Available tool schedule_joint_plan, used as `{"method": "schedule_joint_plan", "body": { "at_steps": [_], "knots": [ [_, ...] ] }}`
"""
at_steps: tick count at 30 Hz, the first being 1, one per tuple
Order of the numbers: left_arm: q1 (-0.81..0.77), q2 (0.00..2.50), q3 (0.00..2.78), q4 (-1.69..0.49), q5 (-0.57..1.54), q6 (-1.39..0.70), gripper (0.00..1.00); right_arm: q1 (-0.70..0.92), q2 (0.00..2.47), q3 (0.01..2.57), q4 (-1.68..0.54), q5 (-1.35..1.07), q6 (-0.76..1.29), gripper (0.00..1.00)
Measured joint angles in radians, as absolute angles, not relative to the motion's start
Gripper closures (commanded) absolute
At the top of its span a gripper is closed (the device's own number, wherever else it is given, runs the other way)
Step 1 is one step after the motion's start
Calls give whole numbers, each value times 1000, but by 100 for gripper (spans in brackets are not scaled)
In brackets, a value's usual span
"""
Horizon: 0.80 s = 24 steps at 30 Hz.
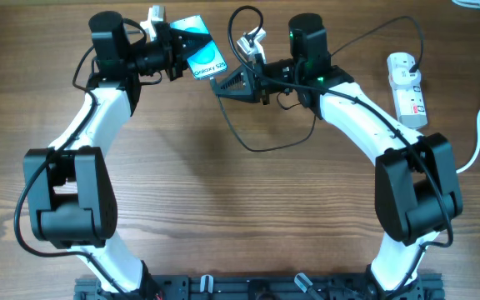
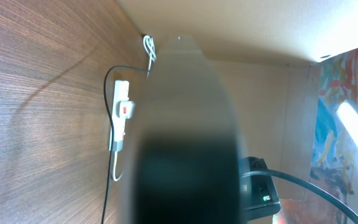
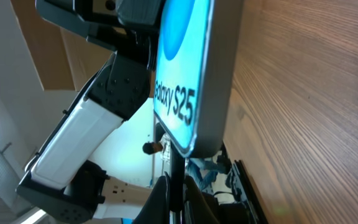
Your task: Plug charger to phone and switch on socket
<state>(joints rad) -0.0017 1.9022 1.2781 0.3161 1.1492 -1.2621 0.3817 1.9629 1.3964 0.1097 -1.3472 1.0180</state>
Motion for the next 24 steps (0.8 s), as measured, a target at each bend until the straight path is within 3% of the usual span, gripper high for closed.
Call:
{"method": "schedule_joint_plan", "body": {
  "at_steps": [24],
  "knots": [
    [-2, 1902, 1278, 316, 1153, -1239, 96, 382, 1963, 1396, 110, -1341, 1021, 96]
  ]
}}
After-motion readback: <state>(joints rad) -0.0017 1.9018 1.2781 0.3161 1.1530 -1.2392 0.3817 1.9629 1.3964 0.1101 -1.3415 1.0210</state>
